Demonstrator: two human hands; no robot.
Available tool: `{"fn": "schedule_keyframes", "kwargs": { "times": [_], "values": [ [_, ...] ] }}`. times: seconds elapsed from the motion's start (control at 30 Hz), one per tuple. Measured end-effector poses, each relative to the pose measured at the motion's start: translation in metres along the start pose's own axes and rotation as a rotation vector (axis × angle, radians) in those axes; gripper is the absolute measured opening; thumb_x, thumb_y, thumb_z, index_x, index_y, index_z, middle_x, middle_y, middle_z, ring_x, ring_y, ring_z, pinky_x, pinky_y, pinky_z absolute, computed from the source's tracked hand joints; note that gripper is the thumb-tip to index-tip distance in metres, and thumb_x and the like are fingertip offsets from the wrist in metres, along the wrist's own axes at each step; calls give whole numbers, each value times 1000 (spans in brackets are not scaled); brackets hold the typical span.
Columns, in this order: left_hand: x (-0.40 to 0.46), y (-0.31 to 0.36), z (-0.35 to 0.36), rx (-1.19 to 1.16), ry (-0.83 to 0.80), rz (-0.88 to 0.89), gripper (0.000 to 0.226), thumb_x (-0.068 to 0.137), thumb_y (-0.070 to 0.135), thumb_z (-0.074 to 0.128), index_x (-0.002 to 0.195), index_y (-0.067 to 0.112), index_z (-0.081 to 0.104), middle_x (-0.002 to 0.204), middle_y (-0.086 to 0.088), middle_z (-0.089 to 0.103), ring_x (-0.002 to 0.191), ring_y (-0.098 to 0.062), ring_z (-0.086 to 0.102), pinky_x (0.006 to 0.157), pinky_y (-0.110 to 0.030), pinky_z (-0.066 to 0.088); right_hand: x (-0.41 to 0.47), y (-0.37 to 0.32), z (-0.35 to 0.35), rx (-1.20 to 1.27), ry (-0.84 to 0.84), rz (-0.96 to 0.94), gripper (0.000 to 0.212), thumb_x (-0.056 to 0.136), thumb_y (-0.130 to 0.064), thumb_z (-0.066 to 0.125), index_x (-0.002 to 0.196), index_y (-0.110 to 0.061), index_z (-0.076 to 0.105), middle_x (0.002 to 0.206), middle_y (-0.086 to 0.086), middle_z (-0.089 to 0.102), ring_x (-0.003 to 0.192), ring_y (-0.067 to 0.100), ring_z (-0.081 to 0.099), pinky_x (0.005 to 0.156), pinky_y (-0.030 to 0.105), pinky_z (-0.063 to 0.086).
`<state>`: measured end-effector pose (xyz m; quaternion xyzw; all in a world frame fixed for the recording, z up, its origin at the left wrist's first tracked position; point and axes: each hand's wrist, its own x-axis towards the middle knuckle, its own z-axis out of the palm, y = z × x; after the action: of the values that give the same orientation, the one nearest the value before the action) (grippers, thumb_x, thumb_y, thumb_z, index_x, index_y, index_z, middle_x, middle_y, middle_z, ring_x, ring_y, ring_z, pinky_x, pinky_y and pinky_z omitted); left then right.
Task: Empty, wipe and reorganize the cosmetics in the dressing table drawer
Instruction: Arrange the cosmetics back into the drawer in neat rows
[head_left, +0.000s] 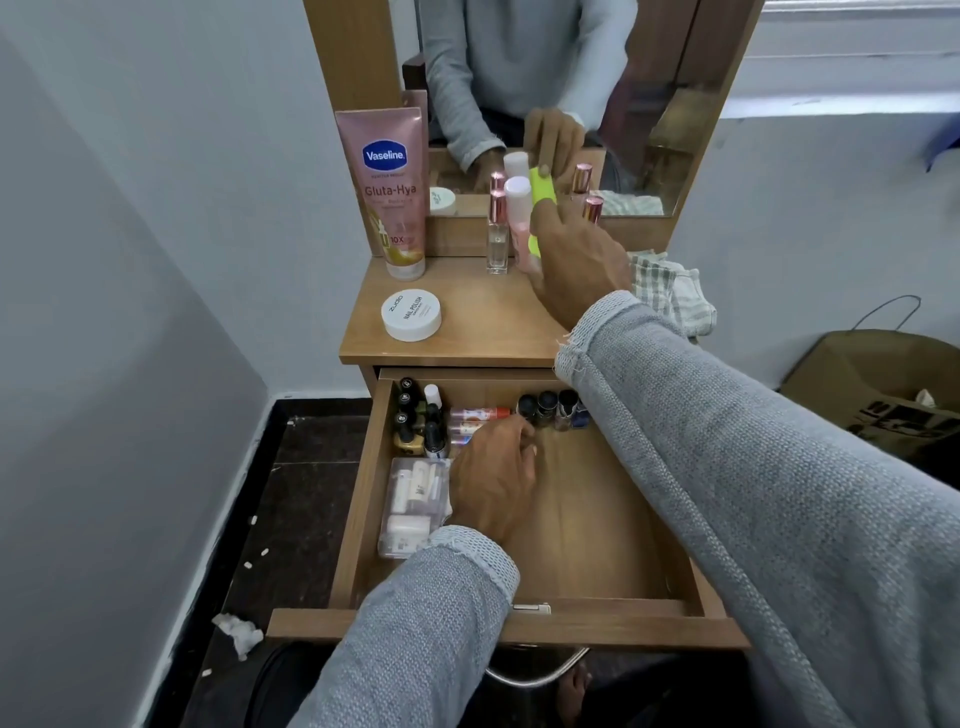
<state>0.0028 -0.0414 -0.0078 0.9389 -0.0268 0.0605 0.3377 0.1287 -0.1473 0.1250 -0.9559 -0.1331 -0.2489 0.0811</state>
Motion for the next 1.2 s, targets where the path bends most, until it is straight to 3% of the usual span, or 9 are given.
{"fn": "schedule_keyframes", "kwargs": {
  "times": [0.2, 0.37, 0.47, 0.73, 0.9, 1.2],
  "values": [
    [2, 0, 2, 8, -17, -3, 18, 92, 21, 62, 110, 21, 65, 106, 4, 70, 95, -12, 64, 84, -36, 56, -5, 11, -22, 137, 85, 65, 31, 87, -34, 56, 109, -13, 49, 99, 6, 61, 78, 27, 57, 63, 33, 41],
    [0, 1, 0, 18, -11, 16, 17, 92, 18, 62, 108, 19, 65, 105, 2, 70, 94, -14, 66, 82, -38, 57, -35, 22, -60, 314, 110, 144, 28, 81, -32, 62, 102, -15, 53, 92, -1, 63, 76, 20, 57, 67, 31, 47],
    [0, 2, -2, 37, -17, 15, 17, 91, 16, 62, 107, 17, 66, 103, 1, 71, 91, -15, 67, 81, -37, 57, -62, 31, -78, 355, 67, 139, 26, 81, -30, 65, 99, -15, 55, 91, -3, 63, 73, 15, 56, 61, 21, 37],
    [-3, 5, -7, 74, -64, -14, 18, 90, 12, 65, 107, 17, 67, 104, -3, 72, 90, -20, 68, 82, -39, 57, -128, 46, -62, 252, -169, 183, 26, 82, -28, 65, 101, -17, 52, 93, 2, 63, 75, 23, 59, 67, 34, 49],
    [-5, 7, -12, 96, -13, -41, 20, 90, 15, 64, 110, 15, 66, 104, -4, 72, 93, -23, 68, 81, -40, 57, -145, 50, -34, 176, -283, 232, 27, 86, -29, 64, 105, -18, 48, 95, 2, 62, 79, 21, 56, 66, 30, 39],
    [-5, 9, -13, 132, -50, -58, 26, 92, 15, 61, 117, 15, 64, 108, -8, 70, 98, -28, 66, 81, -36, 50, -141, 53, -8, 148, -329, 251, 26, 89, -25, 62, 108, -13, 49, 93, 5, 62, 75, 21, 50, 67, 30, 37]
  ]
}}
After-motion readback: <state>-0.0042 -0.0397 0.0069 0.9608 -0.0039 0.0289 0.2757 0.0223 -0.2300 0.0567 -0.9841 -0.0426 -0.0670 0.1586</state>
